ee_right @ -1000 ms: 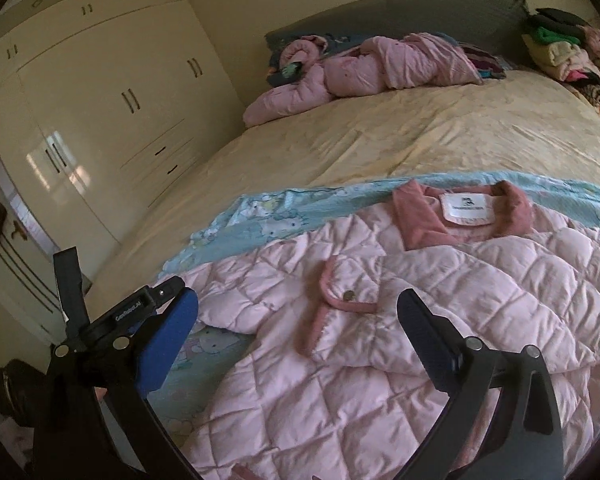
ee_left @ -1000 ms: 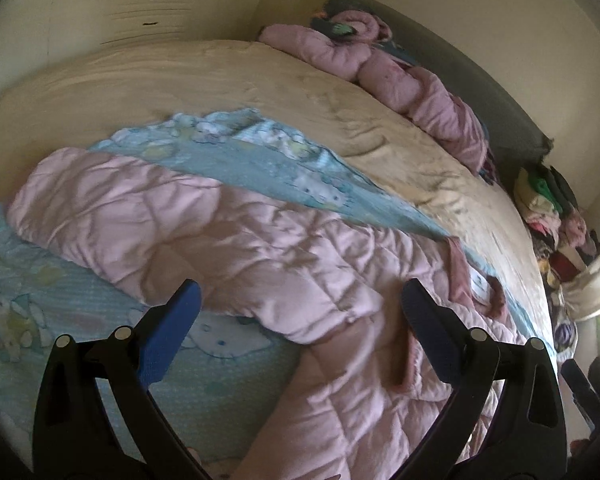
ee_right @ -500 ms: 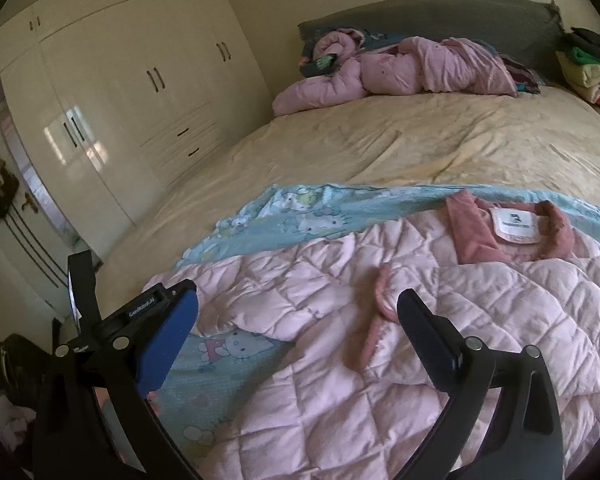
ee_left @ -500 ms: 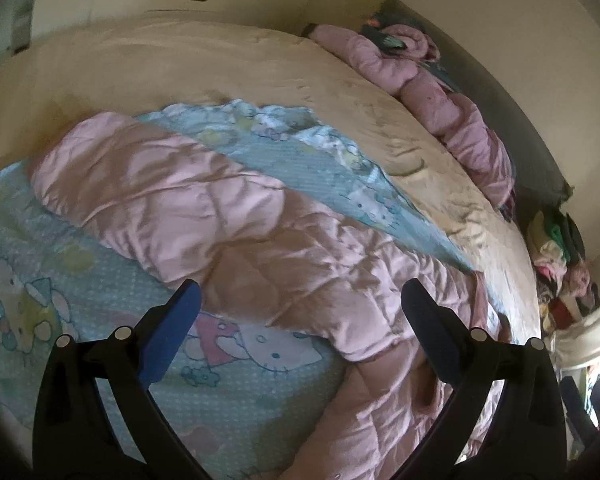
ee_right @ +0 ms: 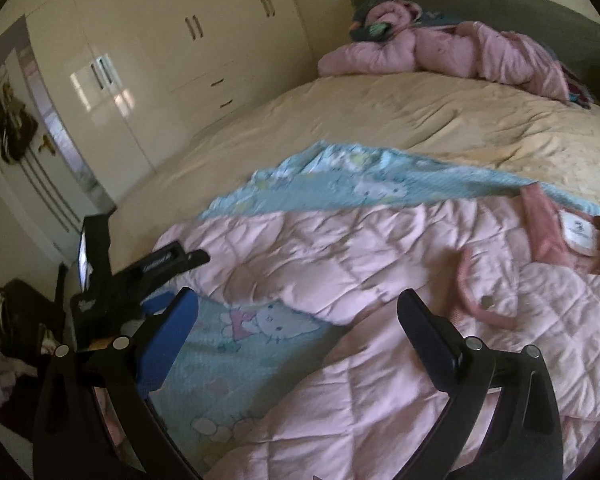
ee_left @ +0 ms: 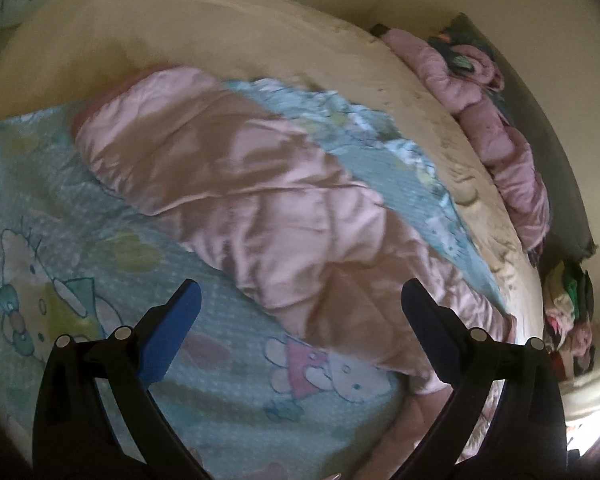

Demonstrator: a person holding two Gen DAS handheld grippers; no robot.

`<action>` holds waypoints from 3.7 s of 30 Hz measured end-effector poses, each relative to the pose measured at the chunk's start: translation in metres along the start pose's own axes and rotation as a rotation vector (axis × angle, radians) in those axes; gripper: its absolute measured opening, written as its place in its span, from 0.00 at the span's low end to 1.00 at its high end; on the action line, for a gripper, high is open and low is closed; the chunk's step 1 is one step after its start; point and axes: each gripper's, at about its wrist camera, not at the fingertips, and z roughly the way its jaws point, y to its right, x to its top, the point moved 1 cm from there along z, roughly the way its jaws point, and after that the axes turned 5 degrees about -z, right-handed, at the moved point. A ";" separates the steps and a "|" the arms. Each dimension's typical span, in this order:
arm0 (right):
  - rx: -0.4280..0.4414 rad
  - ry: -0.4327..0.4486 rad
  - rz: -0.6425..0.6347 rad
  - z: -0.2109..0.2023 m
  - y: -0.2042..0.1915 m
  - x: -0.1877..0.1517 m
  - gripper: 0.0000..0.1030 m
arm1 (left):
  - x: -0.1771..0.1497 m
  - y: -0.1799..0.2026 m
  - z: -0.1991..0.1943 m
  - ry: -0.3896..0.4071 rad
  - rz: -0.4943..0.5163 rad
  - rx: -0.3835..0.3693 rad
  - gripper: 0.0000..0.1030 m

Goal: Fold large clothes
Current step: 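Grasp the other jacket sleeve with the left tool, then lift the sleeve with the left tool and fold it across the jacket front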

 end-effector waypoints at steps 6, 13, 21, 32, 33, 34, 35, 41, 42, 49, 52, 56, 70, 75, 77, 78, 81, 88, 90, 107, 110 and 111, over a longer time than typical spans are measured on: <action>0.021 -0.034 0.042 0.018 0.004 -0.012 0.96 | 0.009 -0.022 0.023 -0.050 -0.055 0.038 0.91; 0.011 -0.038 0.105 0.015 0.030 -0.024 0.96 | 0.029 -0.038 0.036 0.033 -0.098 0.055 0.91; -0.012 -0.009 0.190 -0.005 0.066 -0.042 0.96 | 0.034 -0.013 0.016 0.142 0.003 -0.016 0.15; -0.029 0.061 0.320 -0.054 0.107 -0.074 0.96 | 0.021 0.037 -0.087 0.334 0.110 -0.247 0.12; -0.029 0.067 0.330 -0.058 0.109 -0.077 0.96 | 0.018 0.040 -0.091 0.341 0.117 -0.258 0.12; -0.030 0.078 0.345 -0.065 0.113 -0.080 0.96 | 0.014 0.044 -0.098 0.350 0.126 -0.274 0.12; -0.032 0.085 0.354 -0.069 0.116 -0.083 0.96 | 0.011 0.048 -0.103 0.356 0.135 -0.284 0.12; -0.058 0.139 0.411 -0.103 0.135 -0.102 0.96 | -0.015 0.089 -0.132 0.397 0.241 -0.362 0.12; -0.063 0.143 0.417 -0.107 0.137 -0.104 0.96 | -0.021 0.098 -0.136 0.403 0.270 -0.375 0.12; -0.110 0.196 0.491 -0.140 0.159 -0.123 0.96 | -0.055 0.145 -0.156 0.409 0.397 -0.495 0.12; -0.130 0.216 0.518 -0.151 0.170 -0.130 0.96 | -0.072 0.161 -0.164 0.422 0.470 -0.509 0.12; -0.149 0.235 0.555 -0.165 0.182 -0.141 0.96 | -0.092 0.181 -0.164 0.413 0.551 -0.542 0.12; -0.261 0.291 0.612 -0.212 0.210 -0.169 0.96 | -0.156 0.231 -0.146 0.275 0.756 -0.690 0.12; -0.313 0.304 0.645 -0.231 0.224 -0.184 0.96 | -0.184 0.246 -0.128 0.209 0.838 -0.716 0.12; -0.329 0.311 0.658 -0.237 0.229 -0.189 0.96 | -0.198 0.252 -0.121 0.189 0.881 -0.717 0.12; -0.337 0.313 0.663 -0.240 0.232 -0.191 0.96 | -0.210 0.257 -0.116 0.178 0.926 -0.714 0.12; -0.351 0.314 0.679 -0.246 0.237 -0.196 0.96 | -0.237 0.266 -0.103 0.147 1.024 -0.699 0.12; -0.395 0.333 0.723 -0.260 0.251 -0.211 0.96 | -0.312 0.276 -0.054 0.013 1.284 -0.619 0.12; -0.405 0.338 0.742 -0.265 0.256 -0.217 0.96 | -0.330 0.275 -0.038 -0.021 1.348 -0.584 0.14; -0.434 0.356 0.821 -0.276 0.277 -0.240 0.96 | -0.381 0.259 -0.040 -0.149 1.515 -0.630 0.74; -0.439 0.357 0.831 -0.276 0.278 -0.241 0.96 | -0.376 0.259 -0.049 -0.177 1.479 -0.672 0.90; -0.439 0.356 0.832 -0.276 0.279 -0.242 0.96 | -0.375 0.258 -0.051 -0.191 1.478 -0.681 0.91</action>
